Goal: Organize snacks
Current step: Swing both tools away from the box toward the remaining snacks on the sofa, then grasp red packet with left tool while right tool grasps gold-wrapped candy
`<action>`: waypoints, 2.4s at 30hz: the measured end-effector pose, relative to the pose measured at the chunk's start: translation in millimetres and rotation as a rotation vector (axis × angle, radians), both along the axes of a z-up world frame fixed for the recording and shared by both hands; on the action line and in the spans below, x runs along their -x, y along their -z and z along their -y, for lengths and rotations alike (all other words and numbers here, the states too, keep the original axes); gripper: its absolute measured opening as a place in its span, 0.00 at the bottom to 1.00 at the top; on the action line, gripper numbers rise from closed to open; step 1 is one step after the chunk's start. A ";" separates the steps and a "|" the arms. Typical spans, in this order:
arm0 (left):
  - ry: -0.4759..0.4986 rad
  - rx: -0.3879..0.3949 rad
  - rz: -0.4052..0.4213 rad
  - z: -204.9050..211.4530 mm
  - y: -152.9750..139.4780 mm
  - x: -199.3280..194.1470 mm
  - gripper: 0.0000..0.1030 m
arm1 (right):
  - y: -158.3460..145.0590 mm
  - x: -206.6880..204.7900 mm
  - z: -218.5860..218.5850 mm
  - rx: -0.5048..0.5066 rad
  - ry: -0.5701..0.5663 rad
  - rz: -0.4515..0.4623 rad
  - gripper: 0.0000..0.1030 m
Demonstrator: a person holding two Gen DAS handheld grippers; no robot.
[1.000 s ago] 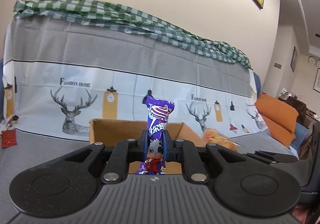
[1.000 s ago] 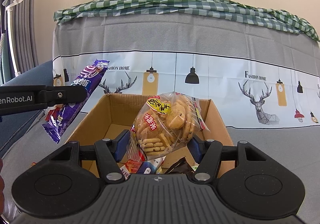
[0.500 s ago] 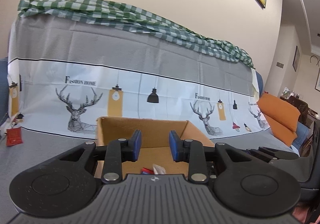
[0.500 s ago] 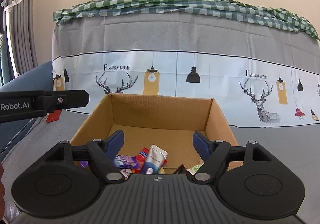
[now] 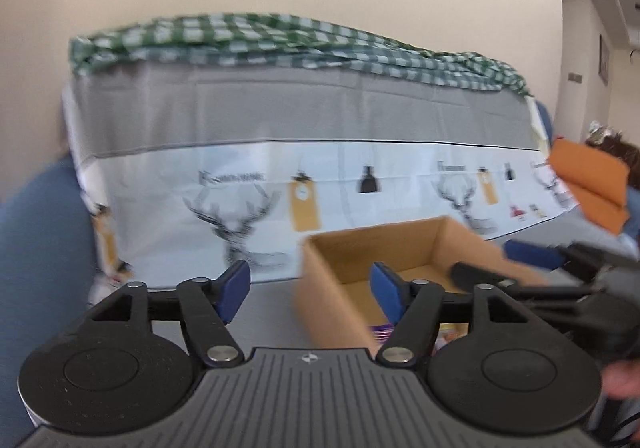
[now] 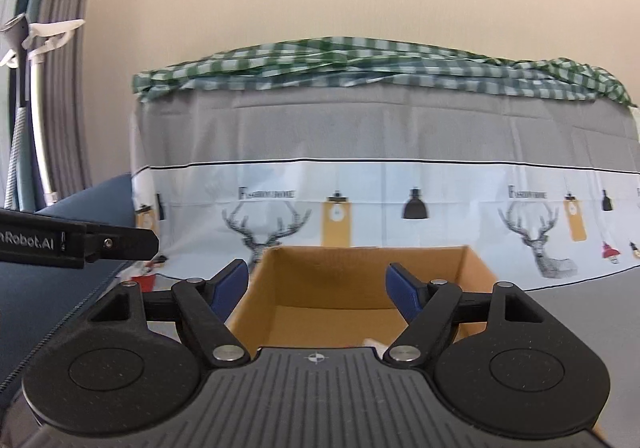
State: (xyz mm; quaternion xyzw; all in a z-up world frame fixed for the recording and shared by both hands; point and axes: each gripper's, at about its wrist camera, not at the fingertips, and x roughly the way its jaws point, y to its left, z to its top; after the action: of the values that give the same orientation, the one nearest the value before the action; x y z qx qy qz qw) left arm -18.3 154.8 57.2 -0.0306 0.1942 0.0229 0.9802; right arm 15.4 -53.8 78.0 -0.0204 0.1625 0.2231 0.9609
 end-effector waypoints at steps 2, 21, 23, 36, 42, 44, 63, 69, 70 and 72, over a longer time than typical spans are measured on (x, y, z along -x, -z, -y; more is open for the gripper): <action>-0.051 0.027 -0.016 -13.7 14.4 4.4 0.70 | 1.8 4.9 -10.3 0.011 -0.005 0.011 0.75; -0.377 0.216 -0.159 -126.8 40.3 10.1 0.17 | 33.6 47.3 -111.4 0.057 -0.320 -0.061 0.45; -0.398 0.229 -0.160 -135.7 41.3 14.3 0.17 | 43.0 49.2 -120.7 0.067 -0.351 -0.074 0.45; -0.425 0.243 -0.213 -150.1 54.2 7.0 0.17 | 105.7 40.8 -184.3 0.181 -0.407 -0.317 0.51; -0.431 0.219 -0.223 -151.9 62.0 -11.5 0.18 | 139.8 39.4 -198.3 0.253 -0.430 -0.367 0.50; -0.444 0.213 -0.222 -156.7 67.0 -20.5 0.19 | 139.2 40.6 -202.5 0.265 -0.458 -0.341 0.30; -0.505 0.222 -0.217 -176.6 107.5 -114.9 0.70 | 150.3 -3.3 -202.5 0.210 -0.228 -0.341 0.19; -0.567 0.265 -0.223 -182.4 123.2 -143.7 0.80 | 151.3 -10.6 -201.6 0.219 -0.210 -0.358 0.19; -0.584 0.259 -0.231 -184.1 126.5 -149.7 0.80 | 151.3 -11.2 -201.4 0.222 -0.207 -0.361 0.19; -0.613 0.239 -0.254 -187.6 133.7 -160.7 0.80 | 151.0 -12.1 -199.5 0.229 -0.204 -0.370 0.20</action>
State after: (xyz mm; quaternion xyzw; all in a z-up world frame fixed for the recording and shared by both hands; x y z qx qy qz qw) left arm 142.4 342.4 -76.5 -0.1990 0.2977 0.2967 0.8853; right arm 27.4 145.7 -73.0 -0.1043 0.3573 0.2989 0.8787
